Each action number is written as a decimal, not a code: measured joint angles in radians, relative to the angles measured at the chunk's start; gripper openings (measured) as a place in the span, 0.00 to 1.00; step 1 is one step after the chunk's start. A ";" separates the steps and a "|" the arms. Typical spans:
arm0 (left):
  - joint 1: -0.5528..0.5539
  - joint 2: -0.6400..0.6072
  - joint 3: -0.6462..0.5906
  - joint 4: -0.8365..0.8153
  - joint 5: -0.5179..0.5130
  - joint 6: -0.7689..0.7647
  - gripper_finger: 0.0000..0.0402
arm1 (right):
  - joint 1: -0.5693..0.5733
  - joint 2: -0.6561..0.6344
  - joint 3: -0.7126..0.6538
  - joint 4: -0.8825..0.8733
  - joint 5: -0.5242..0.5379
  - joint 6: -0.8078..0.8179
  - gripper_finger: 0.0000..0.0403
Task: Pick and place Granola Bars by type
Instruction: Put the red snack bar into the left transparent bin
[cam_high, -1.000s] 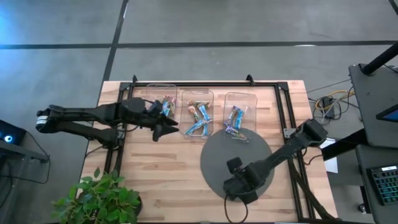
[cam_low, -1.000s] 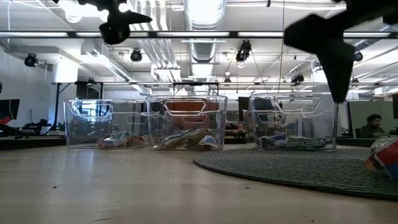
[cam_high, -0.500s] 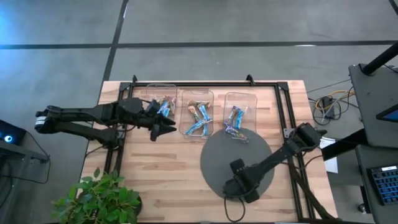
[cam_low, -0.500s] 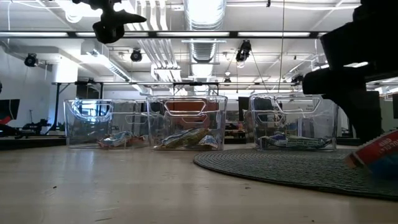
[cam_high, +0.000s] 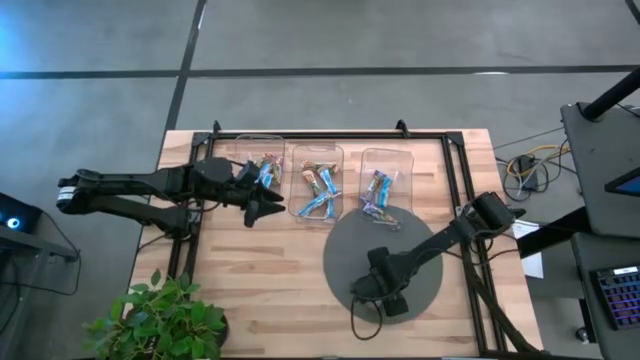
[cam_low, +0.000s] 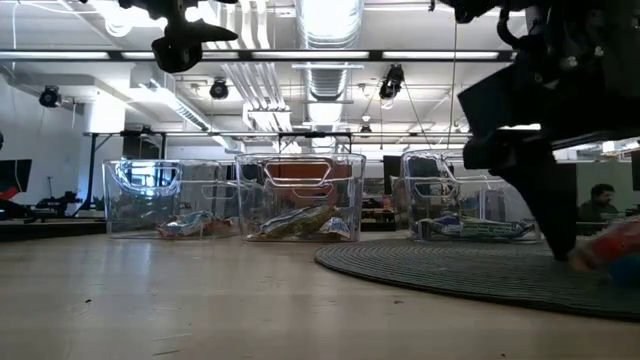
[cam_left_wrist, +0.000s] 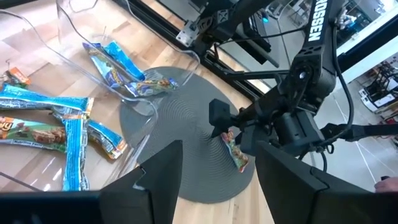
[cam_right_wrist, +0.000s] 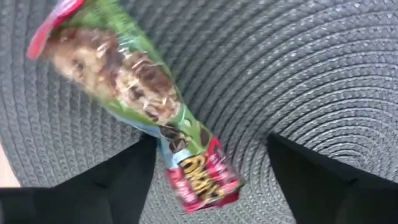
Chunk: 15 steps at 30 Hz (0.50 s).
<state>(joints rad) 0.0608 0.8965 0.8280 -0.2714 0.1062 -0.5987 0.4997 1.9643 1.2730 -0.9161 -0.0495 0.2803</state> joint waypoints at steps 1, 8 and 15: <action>0.000 0.000 0.000 -0.002 0.000 0.000 0.46 | -0.004 -0.001 -0.007 -0.001 -0.014 -0.002 0.72; 0.000 0.001 0.000 -0.017 0.000 0.001 0.46 | 0.002 -0.004 -0.025 -0.019 -0.077 -0.003 0.49; 0.000 0.001 0.000 -0.016 0.000 0.002 0.46 | 0.004 -0.007 0.050 -0.068 -0.093 0.003 0.33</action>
<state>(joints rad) 0.0608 0.8974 0.8280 -0.2878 0.1066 -0.5972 0.5037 1.9576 1.3226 -0.9844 -0.1425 0.2830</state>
